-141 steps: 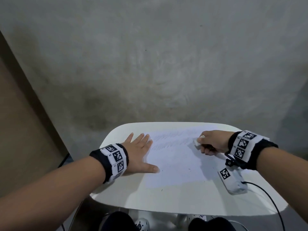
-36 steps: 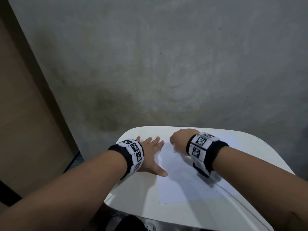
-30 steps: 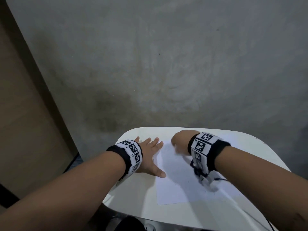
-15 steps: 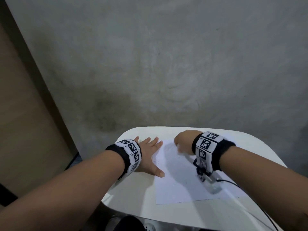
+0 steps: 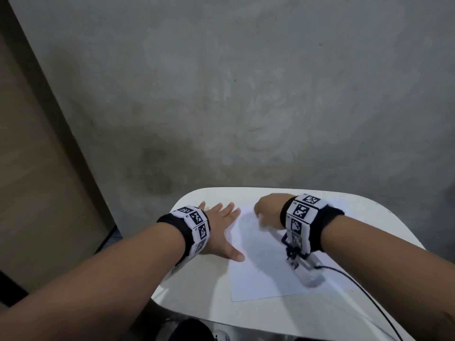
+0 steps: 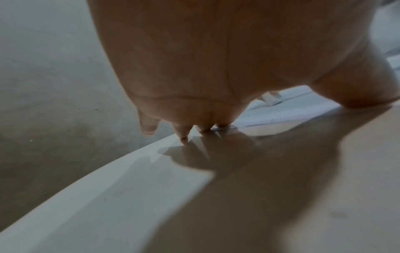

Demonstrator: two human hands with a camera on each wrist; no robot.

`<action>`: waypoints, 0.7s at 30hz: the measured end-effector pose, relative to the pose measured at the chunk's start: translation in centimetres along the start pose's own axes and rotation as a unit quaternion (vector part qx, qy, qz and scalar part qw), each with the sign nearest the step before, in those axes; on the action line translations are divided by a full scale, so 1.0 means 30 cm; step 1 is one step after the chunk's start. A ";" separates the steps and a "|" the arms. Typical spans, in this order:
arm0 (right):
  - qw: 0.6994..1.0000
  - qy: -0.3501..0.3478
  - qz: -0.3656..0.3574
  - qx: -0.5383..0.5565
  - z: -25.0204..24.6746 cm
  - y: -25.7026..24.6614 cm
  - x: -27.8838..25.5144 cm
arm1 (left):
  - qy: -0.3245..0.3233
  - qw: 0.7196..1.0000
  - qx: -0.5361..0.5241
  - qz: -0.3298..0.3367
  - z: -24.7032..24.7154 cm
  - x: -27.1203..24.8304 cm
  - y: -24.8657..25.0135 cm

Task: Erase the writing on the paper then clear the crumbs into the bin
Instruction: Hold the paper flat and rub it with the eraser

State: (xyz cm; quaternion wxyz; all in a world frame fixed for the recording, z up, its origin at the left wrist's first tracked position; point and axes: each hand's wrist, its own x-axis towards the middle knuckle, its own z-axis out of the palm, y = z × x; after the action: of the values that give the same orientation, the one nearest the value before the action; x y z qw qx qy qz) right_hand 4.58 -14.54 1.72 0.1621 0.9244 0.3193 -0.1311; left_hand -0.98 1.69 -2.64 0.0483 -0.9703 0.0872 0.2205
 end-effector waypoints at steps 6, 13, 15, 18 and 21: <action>0.999 -0.014 -0.030 0.021 0.020 -0.024 -0.021 | -0.002 1.000 0.000 0.003 0.001 0.004 -0.006; 0.999 -0.010 -0.033 -0.041 0.014 -0.047 -0.021 | -0.001 1.000 0.004 -0.002 -0.001 0.000 0.003; 1.000 -0.022 -0.014 -0.015 0.004 -0.009 -0.018 | -0.006 1.000 0.001 0.001 -0.004 -0.002 -0.001; 0.998 0.026 0.018 -0.053 0.003 0.032 -0.023 | -0.005 1.000 0.000 0.000 -0.007 -0.005 0.004; 0.997 -0.012 -0.032 -0.066 0.021 -0.048 -0.035 | -0.002 1.000 0.005 -0.002 -0.008 -0.007 0.011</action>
State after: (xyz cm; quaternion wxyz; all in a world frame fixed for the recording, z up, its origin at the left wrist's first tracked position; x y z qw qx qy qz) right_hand 2.78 -14.30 1.21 0.2217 0.8994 0.3551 -0.1257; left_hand -1.13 1.37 -2.37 0.0541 -0.9698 0.0860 0.2217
